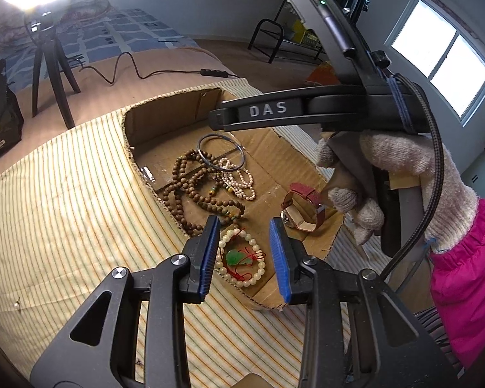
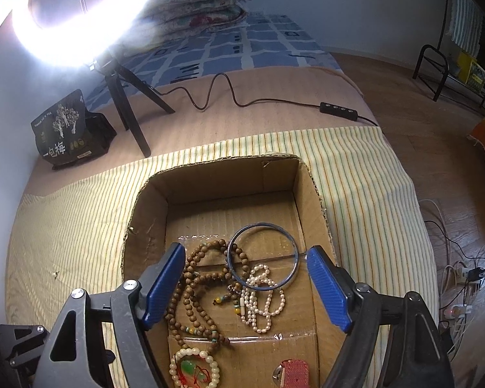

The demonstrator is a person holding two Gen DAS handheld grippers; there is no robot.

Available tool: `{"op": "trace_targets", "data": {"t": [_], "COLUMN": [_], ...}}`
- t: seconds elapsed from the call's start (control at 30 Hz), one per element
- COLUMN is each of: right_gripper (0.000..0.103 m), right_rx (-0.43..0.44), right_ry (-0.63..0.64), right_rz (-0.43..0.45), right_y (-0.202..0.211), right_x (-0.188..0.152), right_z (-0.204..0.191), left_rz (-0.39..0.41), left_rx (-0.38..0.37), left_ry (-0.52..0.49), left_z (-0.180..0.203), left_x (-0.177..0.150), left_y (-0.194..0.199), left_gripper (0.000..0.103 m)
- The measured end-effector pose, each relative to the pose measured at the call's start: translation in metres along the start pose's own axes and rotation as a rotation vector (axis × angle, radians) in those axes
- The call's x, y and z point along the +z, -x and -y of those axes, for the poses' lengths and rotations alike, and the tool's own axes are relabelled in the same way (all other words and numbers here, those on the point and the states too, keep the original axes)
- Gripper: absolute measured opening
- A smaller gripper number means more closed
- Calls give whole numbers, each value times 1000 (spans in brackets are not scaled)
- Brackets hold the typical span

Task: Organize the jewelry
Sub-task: 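Withdraw both grippers from the box back over the sheet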

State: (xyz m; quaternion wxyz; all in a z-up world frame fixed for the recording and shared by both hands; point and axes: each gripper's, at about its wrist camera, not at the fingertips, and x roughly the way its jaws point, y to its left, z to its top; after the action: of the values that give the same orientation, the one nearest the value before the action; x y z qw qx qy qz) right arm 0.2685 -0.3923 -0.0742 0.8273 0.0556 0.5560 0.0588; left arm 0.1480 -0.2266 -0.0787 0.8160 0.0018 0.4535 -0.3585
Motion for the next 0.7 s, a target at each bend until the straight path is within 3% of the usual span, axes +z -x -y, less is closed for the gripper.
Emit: {"op": "trace_targets", "data": {"t": [0.37,0.7], "right_gripper": [80,77], "right_rx": [10,49], "right_ry": [12,143], "right_rz": [78,165], "right_y": [39,75], "right_x": [-4,-24], "right_z": [-12,-65], "left_rz": [47,103], "left_rx": [56,163], "left_ry": [18,84], "left_z": [-19,-68], "left_x": [-8,-19], "left_y": [39,96], "left_gripper": [31,31]}}
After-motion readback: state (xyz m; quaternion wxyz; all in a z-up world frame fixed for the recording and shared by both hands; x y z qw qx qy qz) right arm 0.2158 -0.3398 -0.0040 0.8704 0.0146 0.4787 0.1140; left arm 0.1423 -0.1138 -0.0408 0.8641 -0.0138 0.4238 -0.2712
